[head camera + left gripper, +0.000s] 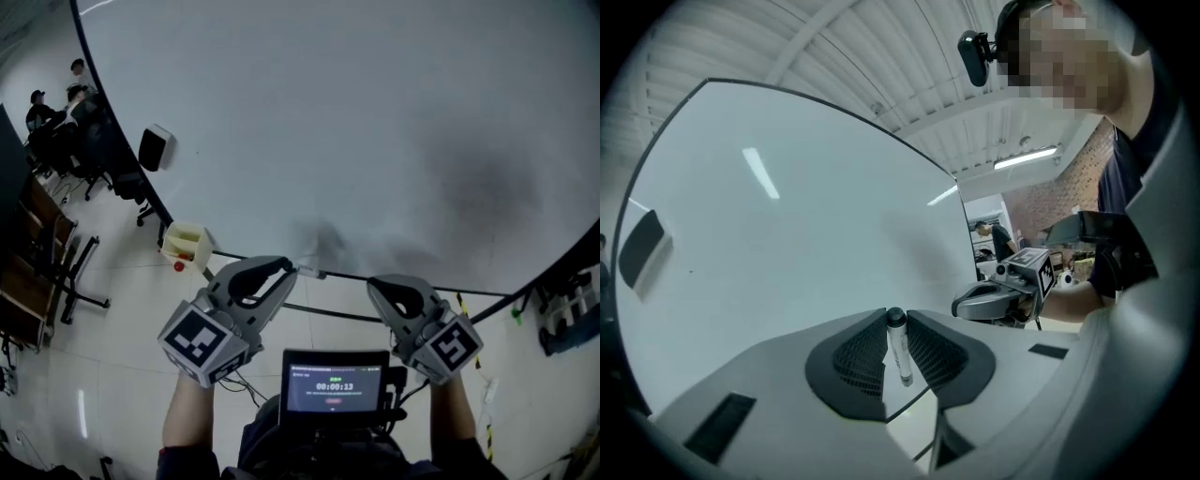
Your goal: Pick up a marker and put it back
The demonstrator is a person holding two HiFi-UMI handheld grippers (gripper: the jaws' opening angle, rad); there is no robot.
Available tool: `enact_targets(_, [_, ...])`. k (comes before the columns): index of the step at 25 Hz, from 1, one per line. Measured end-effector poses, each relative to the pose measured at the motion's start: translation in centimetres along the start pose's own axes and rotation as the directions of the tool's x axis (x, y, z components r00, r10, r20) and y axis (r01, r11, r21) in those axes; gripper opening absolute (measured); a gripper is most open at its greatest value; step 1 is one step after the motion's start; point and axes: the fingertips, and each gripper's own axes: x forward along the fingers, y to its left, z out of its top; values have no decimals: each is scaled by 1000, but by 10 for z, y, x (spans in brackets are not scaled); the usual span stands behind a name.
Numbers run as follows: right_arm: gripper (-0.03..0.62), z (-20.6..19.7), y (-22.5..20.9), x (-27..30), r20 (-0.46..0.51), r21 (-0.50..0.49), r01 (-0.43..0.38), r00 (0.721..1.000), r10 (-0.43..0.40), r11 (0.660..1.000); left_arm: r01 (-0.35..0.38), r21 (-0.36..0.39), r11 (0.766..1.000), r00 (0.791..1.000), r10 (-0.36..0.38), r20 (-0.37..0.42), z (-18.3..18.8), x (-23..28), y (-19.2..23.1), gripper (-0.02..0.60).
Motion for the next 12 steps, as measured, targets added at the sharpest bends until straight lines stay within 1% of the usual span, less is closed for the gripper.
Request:
enact_targets(2, [11, -5, -13, 1, -30, -4, 40, 999, -40, 999, 73, -9, 997, 997, -73, 9, -4, 19, 0, 71])
enact_targets(5, [11, -12, -36, 2, -70, -12, 107, 992, -108, 994, 182, -35, 983, 983, -181, 29, -10, 48, 3, 71])
enact_targets(8, [11, -20, -52, 3, -98, -22, 173, 980, -175, 985, 278, -53, 959, 960, -276, 44, -14, 70, 6, 71])
enact_targets(12, [11, -28, -69, -14, -133, -29, 262, 955, -263, 965, 375, -49, 926, 926, -372, 59, -13, 97, -4, 71])
